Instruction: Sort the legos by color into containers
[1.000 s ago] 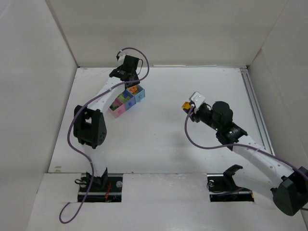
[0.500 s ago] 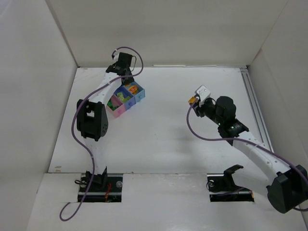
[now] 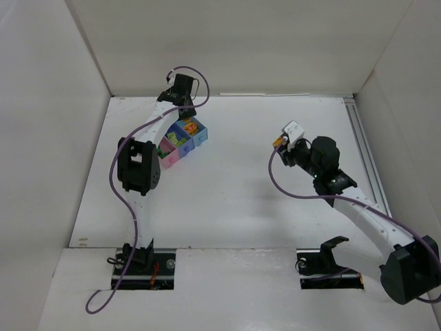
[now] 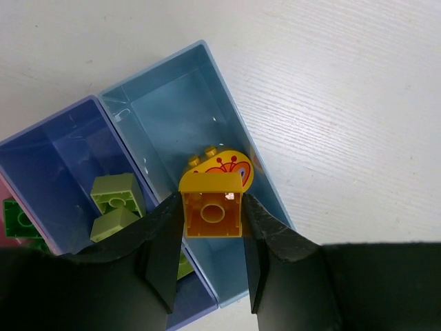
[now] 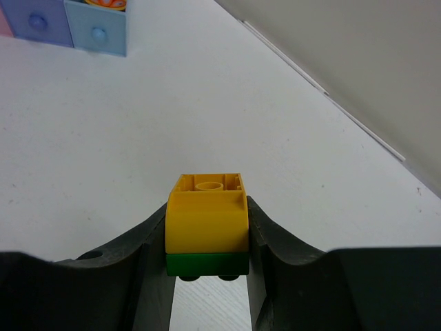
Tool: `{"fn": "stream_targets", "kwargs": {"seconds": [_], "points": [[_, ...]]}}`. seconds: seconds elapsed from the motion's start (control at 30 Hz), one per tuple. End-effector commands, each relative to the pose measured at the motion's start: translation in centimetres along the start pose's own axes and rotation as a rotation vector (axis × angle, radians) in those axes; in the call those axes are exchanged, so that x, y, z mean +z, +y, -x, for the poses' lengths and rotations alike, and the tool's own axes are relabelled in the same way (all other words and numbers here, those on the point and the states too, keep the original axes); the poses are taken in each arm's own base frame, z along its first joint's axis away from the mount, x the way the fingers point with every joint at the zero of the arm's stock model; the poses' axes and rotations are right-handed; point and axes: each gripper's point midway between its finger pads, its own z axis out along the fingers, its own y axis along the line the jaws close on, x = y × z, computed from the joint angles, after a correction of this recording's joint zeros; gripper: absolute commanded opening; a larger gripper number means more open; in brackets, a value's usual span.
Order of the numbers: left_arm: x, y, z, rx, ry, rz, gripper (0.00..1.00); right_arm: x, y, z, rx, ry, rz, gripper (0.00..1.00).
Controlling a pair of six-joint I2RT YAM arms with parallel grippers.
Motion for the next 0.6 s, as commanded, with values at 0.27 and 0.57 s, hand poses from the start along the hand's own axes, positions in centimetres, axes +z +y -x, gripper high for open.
{"fn": "stream_targets", "kwargs": {"seconds": [0.27, 0.57], "points": [[-2.7, -1.2, 1.2, 0.046, -0.005, -0.094, 0.59, 0.5, 0.3, 2.8, -0.035, -0.089, 0.074, 0.00], [-9.6, -3.7, 1.3, 0.107, -0.027, -0.366, 0.72, 0.2, 4.7, 4.6, -0.174, -0.219, 0.352, 0.00]]}}
